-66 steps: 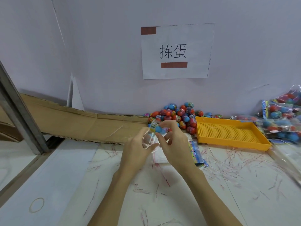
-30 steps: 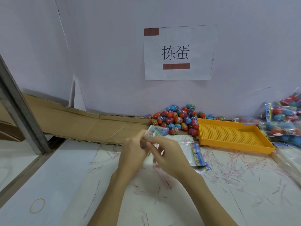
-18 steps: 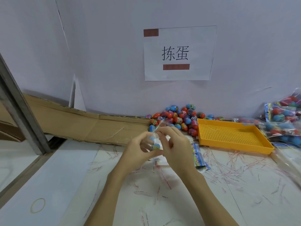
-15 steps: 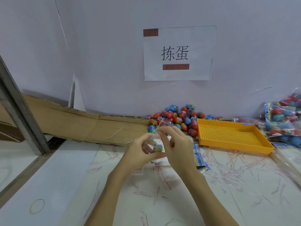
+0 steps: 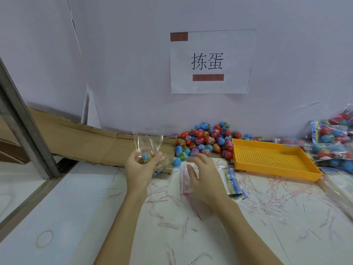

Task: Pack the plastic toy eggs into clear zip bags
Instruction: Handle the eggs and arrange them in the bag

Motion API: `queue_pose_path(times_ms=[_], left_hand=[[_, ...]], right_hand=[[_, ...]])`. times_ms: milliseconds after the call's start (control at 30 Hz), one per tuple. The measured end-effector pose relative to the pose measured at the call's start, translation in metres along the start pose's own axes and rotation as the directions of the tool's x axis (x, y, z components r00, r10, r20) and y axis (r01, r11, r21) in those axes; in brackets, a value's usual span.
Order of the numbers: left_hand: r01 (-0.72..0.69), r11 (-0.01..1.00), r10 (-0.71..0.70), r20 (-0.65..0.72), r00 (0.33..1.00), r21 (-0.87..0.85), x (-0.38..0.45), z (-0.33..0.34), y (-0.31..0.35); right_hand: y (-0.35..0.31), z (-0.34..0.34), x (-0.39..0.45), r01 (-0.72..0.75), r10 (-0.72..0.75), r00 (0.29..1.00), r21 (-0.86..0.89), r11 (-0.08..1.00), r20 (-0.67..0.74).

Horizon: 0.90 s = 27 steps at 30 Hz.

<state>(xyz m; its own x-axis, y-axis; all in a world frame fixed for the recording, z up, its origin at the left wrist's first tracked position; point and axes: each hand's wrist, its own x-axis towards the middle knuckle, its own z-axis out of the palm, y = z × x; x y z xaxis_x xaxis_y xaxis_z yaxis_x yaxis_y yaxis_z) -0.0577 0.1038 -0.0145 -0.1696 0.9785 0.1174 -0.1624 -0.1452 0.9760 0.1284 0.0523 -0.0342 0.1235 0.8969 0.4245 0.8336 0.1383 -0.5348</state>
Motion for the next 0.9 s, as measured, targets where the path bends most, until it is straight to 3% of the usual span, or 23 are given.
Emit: queue_pose_path(times_ms=[67, 233, 400, 600, 733, 900], left_hand=[[-0.015, 0.999, 0.016, -0.026, 1.000, 0.033, -0.001, 0.001, -0.001], [-0.017, 1.000, 0.018, -0.012, 1.000, 0.019, 0.000, 0.001, -0.005], [-0.035, 0.999, 0.035, -0.010, 0.999, -0.003, -0.001, 0.002, -0.003], [-0.044, 0.998, 0.039, 0.086, 0.996, 0.054, -0.002, 0.003, -0.001], [-0.096, 0.986, 0.070, 0.184, 0.980, 0.136, -0.005, 0.004, 0.002], [-0.166, 0.963, 0.116, 0.232, 0.966, 0.211, -0.008, 0.009, 0.000]], right_hand=[[0.002, 0.006, 0.003, -0.012, 0.021, 0.997, -0.131, 0.991, 0.069], [-0.002, 0.014, 0.011, 0.084, -0.063, 0.989, -0.160, 0.983, 0.134], [0.002, 0.015, 0.021, -0.086, 0.089, 0.996, -0.146, 0.986, 0.015], [0.017, 0.003, 0.038, -0.045, 0.103, 0.970, -0.255, 0.966, 0.218], [0.018, 0.003, 0.047, -0.037, 0.053, 0.998, -0.305, 0.952, 0.044], [0.019, 0.007, 0.053, -0.117, 0.108, 0.993, -0.281, 0.953, -0.051]])
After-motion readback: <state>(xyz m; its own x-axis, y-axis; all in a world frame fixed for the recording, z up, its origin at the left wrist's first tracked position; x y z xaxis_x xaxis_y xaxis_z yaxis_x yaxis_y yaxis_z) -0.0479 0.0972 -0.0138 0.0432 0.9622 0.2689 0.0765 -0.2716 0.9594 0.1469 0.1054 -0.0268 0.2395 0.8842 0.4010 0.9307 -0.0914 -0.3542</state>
